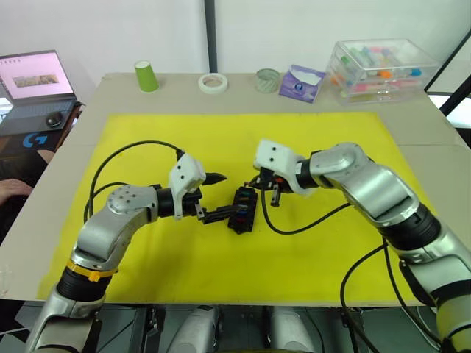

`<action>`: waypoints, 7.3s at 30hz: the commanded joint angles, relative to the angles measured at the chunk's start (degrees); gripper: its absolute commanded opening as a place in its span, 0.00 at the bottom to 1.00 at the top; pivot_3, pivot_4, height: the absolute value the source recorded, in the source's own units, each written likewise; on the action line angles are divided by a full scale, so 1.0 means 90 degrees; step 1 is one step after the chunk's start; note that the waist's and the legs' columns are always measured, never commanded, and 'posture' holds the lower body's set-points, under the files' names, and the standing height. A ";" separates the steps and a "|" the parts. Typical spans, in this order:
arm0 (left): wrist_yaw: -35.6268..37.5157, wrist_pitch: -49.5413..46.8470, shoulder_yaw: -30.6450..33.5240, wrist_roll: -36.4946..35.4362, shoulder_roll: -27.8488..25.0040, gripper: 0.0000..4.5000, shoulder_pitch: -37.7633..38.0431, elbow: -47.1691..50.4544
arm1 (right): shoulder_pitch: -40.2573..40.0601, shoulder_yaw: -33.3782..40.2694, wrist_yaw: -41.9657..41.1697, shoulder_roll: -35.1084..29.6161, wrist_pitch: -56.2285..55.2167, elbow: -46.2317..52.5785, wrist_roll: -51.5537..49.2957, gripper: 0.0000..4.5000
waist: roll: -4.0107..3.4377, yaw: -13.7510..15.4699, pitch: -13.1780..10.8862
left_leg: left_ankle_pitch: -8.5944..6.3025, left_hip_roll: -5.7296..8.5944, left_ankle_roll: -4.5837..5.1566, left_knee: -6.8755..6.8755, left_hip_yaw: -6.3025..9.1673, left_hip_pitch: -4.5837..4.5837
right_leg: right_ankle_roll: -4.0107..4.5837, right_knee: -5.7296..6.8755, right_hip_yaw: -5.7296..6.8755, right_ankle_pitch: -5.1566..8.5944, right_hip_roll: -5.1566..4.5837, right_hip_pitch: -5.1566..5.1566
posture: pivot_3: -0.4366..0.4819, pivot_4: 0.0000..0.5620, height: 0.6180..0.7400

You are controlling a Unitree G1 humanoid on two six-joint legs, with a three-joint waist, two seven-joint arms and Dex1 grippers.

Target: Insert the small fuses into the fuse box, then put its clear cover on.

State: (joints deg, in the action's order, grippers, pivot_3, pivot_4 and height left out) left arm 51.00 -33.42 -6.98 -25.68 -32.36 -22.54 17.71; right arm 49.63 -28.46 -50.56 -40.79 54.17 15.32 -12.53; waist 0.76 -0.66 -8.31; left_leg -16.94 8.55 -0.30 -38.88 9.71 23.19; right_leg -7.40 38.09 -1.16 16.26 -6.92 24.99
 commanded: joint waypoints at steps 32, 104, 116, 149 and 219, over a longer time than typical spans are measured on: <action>-0.0075 -0.0183 0.0180 -0.0081 -0.0183 0.99 -0.0084 0.0156 | -0.0051 -0.0023 -0.0238 0.0283 -0.0422 -0.0278 0.0499 0.00 | 0.0000 -0.0003 0.0000 | 0.0000 0.0000 0.0000 0.0000 0.0000 0.0000 | 0.0000 0.0000 0.0000 0.0000 0.0000 0.0000 | 0.48 0.27 1.00; -0.0137 -0.0337 0.0109 -0.0068 -0.0180 1.00 -0.0163 0.0195 | -0.0123 0.0353 -0.0824 0.0443 -0.0651 -0.0356 0.0585 0.46 | 0.0000 -0.0004 0.0000 | 0.0000 0.0000 0.0000 0.0000 0.0001 -0.0001 | 0.0000 0.0000 0.0000 0.0000 0.0001 0.0000 | 0.48 0.27 1.00; -0.0039 -0.0243 0.0080 -0.0053 -0.0135 1.00 -0.0272 0.0106 | -0.0023 0.0907 -0.0902 0.0399 -0.0543 -0.0300 0.0155 0.46 | 0.0000 -0.0002 0.0000 | 0.0000 0.0000 0.0000 0.0000 0.0000 0.0000 | 0.0000 0.0000 0.0000 0.0000 0.0001 0.0000 | 0.48 0.27 1.00; 0.0139 -0.0435 0.0011 -0.0104 -0.0227 1.00 -0.0363 0.0081 | -0.0927 0.0494 -0.0505 0.0900 -0.1233 -0.1007 0.0393 0.01 | -0.0001 -0.0010 0.0001 | 0.0000 0.0000 0.0000 -0.0001 0.0001 -0.0002 | 0.0000 0.0001 0.0001 0.0000 0.0002 -0.0002 | 0.48 0.27 1.00; 0.2294 0.1395 0.0348 -0.0392 -0.0800 1.00 -0.1987 -0.1395 | -0.5267 0.4783 0.1212 0.0413 -0.3073 0.1099 -0.1203 1.00 | -0.0018 -0.0005 0.0000 | -0.0001 -0.0005 0.0002 0.0001 -0.0005 -0.0018 | -0.0010 -0.0001 -0.0011 -0.0005 0.0009 -0.0020 | 0.48 0.27 1.00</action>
State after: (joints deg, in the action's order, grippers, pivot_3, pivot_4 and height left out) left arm 71.06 -20.96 -3.79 -29.14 -39.35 -39.10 2.78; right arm 1.60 16.76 -41.14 -37.87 27.23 23.21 -23.85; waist 0.60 -0.71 -8.31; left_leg -16.95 8.51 -0.28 -38.89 9.68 23.03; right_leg -7.49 38.08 -1.25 16.21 -6.83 24.80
